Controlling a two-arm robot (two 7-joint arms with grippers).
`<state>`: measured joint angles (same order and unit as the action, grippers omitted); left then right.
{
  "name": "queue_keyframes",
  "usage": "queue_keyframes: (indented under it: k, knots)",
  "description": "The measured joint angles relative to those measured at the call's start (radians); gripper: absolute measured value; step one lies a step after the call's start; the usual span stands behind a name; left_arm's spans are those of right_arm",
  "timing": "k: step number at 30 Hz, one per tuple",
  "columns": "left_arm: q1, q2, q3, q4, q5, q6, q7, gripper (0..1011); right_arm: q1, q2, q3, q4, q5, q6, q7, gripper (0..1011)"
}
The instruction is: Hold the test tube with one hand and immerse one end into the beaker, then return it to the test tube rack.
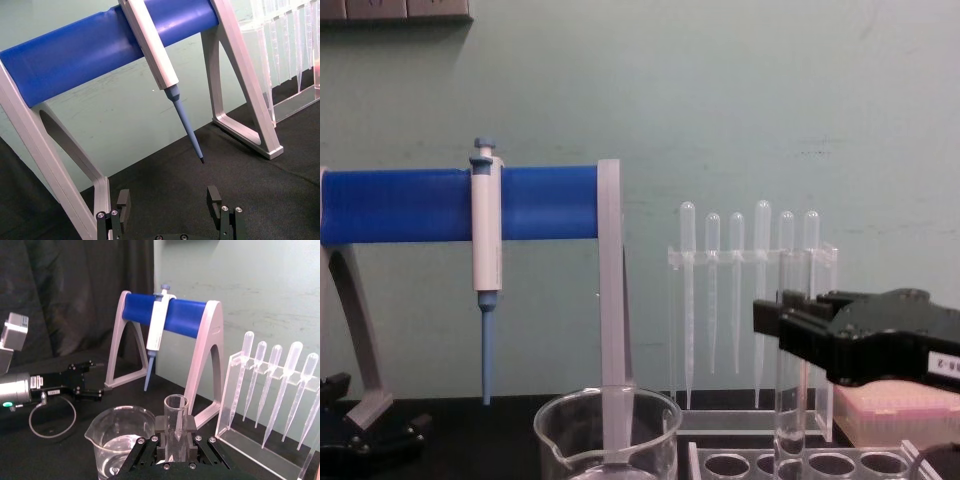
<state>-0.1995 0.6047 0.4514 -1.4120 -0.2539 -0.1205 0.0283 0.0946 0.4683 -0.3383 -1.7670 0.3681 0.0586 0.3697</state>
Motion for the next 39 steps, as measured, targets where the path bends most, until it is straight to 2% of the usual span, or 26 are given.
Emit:
queue_keyframes:
  k: [11, 23, 27, 32, 35, 36, 38, 39]
  knots:
    - [0.000, 0.000, 0.000, 0.000, 0.000, 0.000, 0.000, 1000, 0.025, -0.015, -0.027, 0.043, -0.055, -0.005, 0.008, 226]
    - [0.000, 0.000, 0.000, 0.000, 0.000, 0.000, 0.000, 1000, 0.070, -0.020, -0.056, 0.066, -0.095, 0.054, 0.027, 227]
    - [0.000, 0.000, 0.000, 0.000, 0.000, 0.000, 0.000, 1000, 0.077, -0.022, -0.059, 0.068, -0.099, 0.071, 0.030, 313]
    - [0.000, 0.000, 0.000, 0.000, 0.000, 0.000, 0.000, 1000, 0.068, -0.020, -0.054, 0.056, -0.098, 0.079, 0.028, 487]
    - [0.000, 0.000, 0.000, 0.000, 0.000, 0.000, 0.000, 1000, 0.036, -0.007, -0.038, 0.022, -0.098, 0.085, 0.014, 547]
    - [0.000, 0.000, 0.000, 0.000, 0.000, 0.000, 0.000, 1000, 0.027, -0.003, -0.034, 0.012, -0.097, 0.086, 0.010, 613]
    - [0.000, 0.000, 0.000, 0.000, 0.000, 0.000, 0.000, 1000, 0.001, 0.006, -0.022, -0.013, -0.097, 0.086, -0.001, 653]
    - [0.000, 0.000, 0.000, 0.000, 0.000, 0.000, 0.000, 1000, -0.031, 0.017, -0.005, -0.041, -0.095, 0.085, -0.013, 715]
